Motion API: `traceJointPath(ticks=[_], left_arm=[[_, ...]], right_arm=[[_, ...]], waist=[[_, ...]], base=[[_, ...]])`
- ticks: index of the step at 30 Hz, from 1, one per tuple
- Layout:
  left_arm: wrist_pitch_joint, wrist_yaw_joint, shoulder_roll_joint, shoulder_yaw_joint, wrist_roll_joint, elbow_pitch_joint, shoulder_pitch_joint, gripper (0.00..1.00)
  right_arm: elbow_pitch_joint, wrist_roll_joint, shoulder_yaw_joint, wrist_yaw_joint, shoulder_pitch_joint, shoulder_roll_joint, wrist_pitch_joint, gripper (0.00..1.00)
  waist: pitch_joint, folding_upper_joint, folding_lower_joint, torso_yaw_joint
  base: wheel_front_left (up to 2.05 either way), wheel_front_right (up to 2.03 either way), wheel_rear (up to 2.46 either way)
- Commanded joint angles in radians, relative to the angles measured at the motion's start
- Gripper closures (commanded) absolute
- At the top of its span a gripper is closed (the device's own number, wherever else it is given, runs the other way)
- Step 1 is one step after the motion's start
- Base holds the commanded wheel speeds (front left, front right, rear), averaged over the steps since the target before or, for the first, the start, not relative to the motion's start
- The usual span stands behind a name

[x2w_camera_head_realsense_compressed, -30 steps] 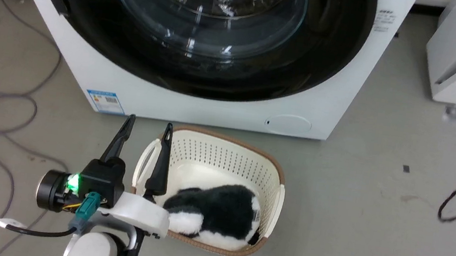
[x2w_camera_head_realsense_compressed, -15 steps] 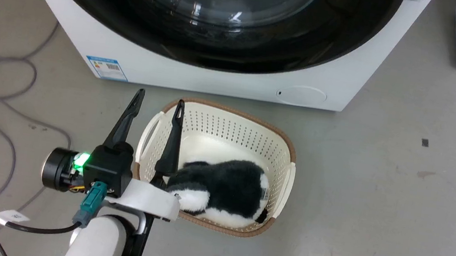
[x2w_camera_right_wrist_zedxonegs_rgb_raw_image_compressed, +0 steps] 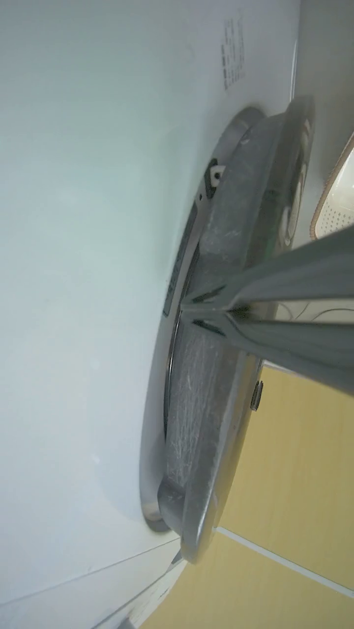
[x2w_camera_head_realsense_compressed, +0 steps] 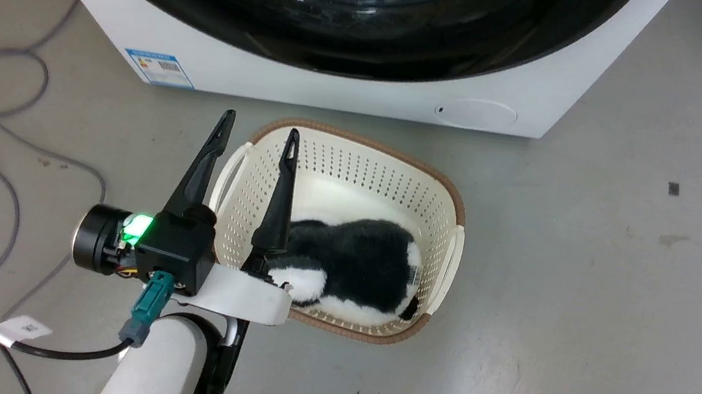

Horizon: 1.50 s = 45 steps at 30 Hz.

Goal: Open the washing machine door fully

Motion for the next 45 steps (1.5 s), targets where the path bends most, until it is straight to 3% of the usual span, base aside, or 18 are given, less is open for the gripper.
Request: traceJointPath(ticks=[1,8,24,34,45], left_arm=[[-0.012,0.007,0.002,-0.011,-0.003,-0.003,-0.025,0.00],[-0.027,0.017,0.002,-0.029,-0.010,-0.001,-0.052,0.00],[-0.058,0.031,0.002,-0.056,-0.022,0.020,-0.083,0.00],[-0.058,0.029,0.002,-0.051,-0.029,0.034,-0.062,0.00],[-0.058,0.025,0.002,-0.050,-0.028,0.054,-0.037,0.00]], right_arm=[[0.040,0.063,0.061,0.006,-0.070,-0.013,0.025,1.00],[0.112,0.171,0.216,0.006,-0.186,-0.009,0.121,1.00],[0.265,0.384,0.400,0.007,-0.354,0.009,0.420,1.00],[0.205,0.382,0.400,0.007,-0.255,0.019,0.485,1.00],[0.103,0.400,0.388,0.007,-0.133,-0.011,0.470,1.00]], waist=[[0.020,0.0000,-0.0001,0.001],[0.055,0.0000,-0.0001,0.005],[0.074,0.0000,-0.0001,-0.001],[0.045,0.0000,-0.0001,-0.008],[0.003,0.0000,-0.0001,-0.003]], base=[[0.00,0.00,0.00],[0.00,0.00,0.00],[0.00,0.00,0.00],[0.00,0.00,0.00],[0.00,0.00,0.00]])
